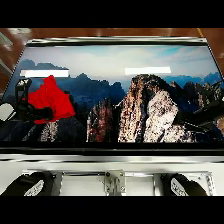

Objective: Fold the shirts.

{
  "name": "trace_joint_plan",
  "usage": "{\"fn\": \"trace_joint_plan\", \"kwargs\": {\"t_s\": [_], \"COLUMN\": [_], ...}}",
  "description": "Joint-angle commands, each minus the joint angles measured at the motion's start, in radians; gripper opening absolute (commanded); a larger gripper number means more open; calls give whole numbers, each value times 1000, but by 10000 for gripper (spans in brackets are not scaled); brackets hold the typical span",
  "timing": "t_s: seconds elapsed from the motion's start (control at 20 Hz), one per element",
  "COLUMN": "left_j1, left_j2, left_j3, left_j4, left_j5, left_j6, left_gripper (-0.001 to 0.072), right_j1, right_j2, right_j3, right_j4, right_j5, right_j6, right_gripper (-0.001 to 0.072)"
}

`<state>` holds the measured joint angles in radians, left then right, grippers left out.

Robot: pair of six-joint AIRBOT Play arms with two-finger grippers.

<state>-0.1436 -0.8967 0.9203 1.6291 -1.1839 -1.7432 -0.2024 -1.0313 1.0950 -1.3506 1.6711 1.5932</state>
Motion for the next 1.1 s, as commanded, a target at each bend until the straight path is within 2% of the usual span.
{"fn": "trace_joint_plan", "kwargs": {"t_s": [0.0,0.1,0.15,0.25,0.3,0.4,0.5,0.55,0.75,1.05], "left_j1": [0,0,1,14,47,130,214,243,274,275], "left_j2": [-1,-1,-2,-18,-48,-163,-332,-427,-726,-916], "left_j3": [1,1,1,3,12,67,167,238,490,626], "left_j4": [-42,-50,-28,67,66,66,64,61,29,-72], "left_j5": [22,25,48,128,169,207,177,135,64,64], "left_j6": [-8,-4,29,37,38,58,59,60,90,93], "left_gripper": [601,601,601,607,662,667,676,704,718,714], "right_j1": [1,1,1,1,1,1,1,1,1,1], "right_j2": [0,0,0,-1,-1,0,0,0,0,0], "right_j3": [0,0,0,0,0,0,0,0,0,0], "right_j4": [74,105,110,112,111,111,111,111,112,112], "right_j5": [-22,-68,-89,-121,-135,-161,-168,-169,-166,-135], "right_j6": [0,0,0,0,-8,-23,-27,-28,-54,-54], "right_gripper": [691,691,691,691,691,691,691,691,691,691]}}
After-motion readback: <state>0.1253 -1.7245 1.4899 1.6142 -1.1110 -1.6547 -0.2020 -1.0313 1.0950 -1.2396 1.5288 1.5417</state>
